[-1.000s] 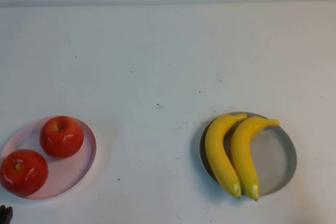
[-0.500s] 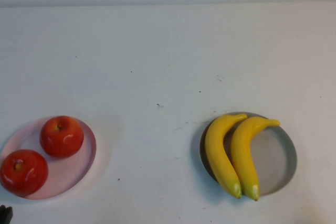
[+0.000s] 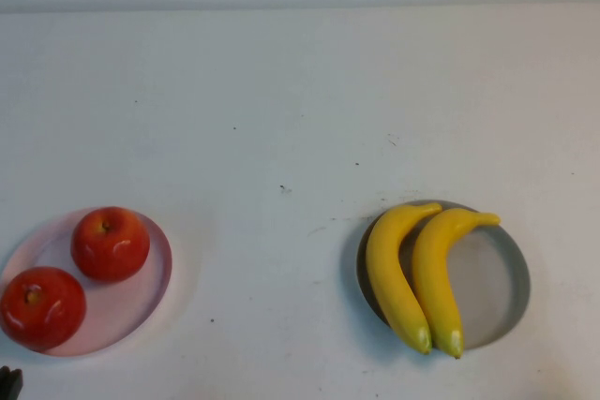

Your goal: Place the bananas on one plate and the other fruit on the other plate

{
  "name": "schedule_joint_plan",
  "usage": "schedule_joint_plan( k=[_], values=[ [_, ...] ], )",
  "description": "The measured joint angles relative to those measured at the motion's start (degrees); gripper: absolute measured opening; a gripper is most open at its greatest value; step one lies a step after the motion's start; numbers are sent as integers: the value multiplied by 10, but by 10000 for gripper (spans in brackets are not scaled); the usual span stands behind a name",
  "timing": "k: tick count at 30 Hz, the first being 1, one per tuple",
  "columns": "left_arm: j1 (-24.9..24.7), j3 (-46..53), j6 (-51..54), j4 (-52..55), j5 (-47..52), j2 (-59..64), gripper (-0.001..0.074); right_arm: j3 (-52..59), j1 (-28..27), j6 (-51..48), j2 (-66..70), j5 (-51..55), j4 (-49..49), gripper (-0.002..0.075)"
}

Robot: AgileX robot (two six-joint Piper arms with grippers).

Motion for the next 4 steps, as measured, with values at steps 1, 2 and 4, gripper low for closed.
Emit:
schedule_joint_plan(
  k=[1,2,4],
  values=[
    [0,0,0,0,0,0,2,0,0,0,0,0,1,-15],
    [0,0,0,0,0,0,2,0,0,0,0,0,1,-15],
    [0,0,0,0,0,0,2,0,0,0,0,0,1,-15]
  ],
)
